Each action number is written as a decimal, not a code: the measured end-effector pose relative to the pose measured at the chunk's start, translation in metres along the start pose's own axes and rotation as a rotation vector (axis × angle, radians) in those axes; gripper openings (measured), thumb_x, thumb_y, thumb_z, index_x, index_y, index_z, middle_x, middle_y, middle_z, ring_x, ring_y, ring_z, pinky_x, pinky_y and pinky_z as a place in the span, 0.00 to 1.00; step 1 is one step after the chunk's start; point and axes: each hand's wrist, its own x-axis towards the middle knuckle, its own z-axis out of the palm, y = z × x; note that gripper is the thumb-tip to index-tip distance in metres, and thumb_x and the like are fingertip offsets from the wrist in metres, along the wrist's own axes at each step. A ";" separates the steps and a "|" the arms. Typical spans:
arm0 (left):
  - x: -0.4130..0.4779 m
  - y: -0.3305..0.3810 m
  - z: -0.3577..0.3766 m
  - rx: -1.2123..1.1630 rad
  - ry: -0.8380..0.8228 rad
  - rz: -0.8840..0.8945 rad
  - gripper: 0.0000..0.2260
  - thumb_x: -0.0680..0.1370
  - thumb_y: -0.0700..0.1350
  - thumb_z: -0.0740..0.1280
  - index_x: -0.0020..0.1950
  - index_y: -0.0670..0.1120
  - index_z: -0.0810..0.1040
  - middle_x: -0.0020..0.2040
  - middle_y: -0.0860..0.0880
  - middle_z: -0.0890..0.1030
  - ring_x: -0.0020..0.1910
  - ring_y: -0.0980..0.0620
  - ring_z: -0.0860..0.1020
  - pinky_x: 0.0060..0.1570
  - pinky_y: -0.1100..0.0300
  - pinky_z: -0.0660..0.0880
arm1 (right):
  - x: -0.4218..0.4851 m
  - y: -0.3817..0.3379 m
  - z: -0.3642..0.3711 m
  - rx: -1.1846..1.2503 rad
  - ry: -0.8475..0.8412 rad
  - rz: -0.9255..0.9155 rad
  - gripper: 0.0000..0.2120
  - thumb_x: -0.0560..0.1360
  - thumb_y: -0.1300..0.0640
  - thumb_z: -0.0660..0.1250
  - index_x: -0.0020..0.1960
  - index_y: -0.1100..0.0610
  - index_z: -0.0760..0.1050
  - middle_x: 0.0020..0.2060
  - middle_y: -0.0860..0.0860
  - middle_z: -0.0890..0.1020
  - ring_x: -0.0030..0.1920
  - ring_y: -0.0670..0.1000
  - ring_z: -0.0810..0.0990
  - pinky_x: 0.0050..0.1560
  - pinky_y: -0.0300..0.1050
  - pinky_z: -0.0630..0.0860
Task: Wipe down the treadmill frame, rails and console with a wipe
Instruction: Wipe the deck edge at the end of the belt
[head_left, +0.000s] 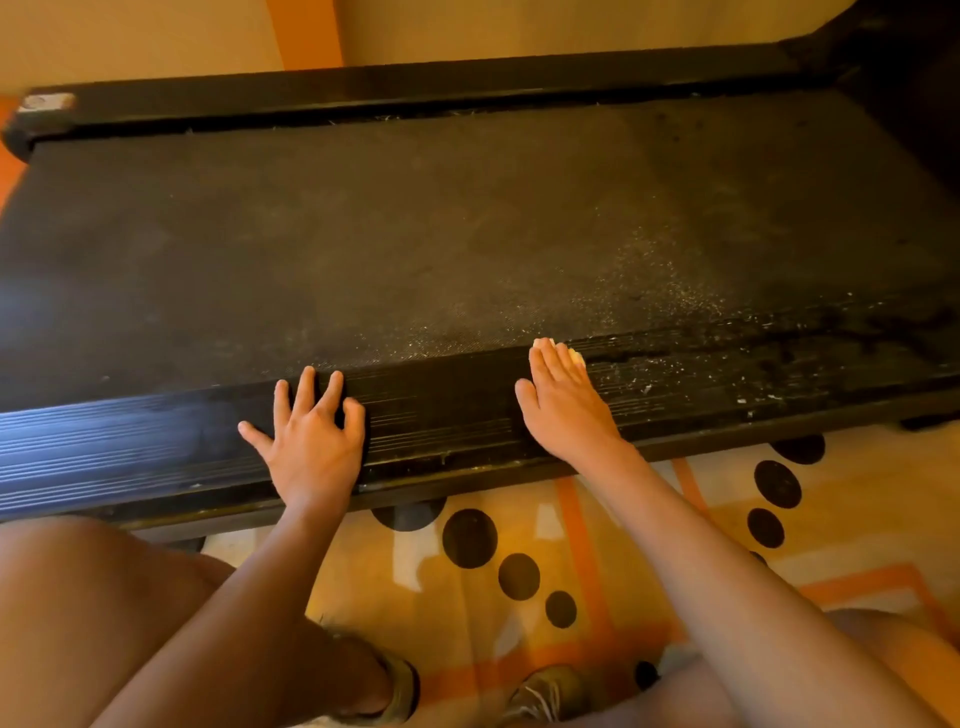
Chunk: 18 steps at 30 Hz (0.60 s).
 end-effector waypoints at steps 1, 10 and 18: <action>0.000 0.000 0.000 -0.004 0.000 0.000 0.22 0.85 0.57 0.53 0.79 0.57 0.66 0.81 0.49 0.62 0.82 0.45 0.52 0.74 0.27 0.41 | -0.019 0.003 0.006 0.009 0.004 -0.019 0.29 0.87 0.45 0.41 0.83 0.55 0.39 0.83 0.51 0.40 0.82 0.50 0.37 0.81 0.50 0.37; 0.002 -0.001 0.002 0.016 -0.008 -0.015 0.22 0.85 0.58 0.52 0.79 0.58 0.65 0.81 0.50 0.61 0.82 0.45 0.52 0.74 0.29 0.40 | -0.030 0.013 0.017 -0.100 0.094 -0.014 0.29 0.87 0.44 0.41 0.83 0.54 0.39 0.83 0.50 0.40 0.82 0.50 0.37 0.81 0.49 0.37; 0.002 -0.001 0.003 0.016 -0.007 -0.016 0.22 0.85 0.58 0.52 0.79 0.58 0.65 0.81 0.50 0.61 0.82 0.46 0.52 0.74 0.28 0.41 | -0.011 0.009 0.003 0.015 0.063 0.013 0.29 0.87 0.44 0.41 0.84 0.56 0.41 0.83 0.52 0.42 0.82 0.51 0.38 0.81 0.51 0.38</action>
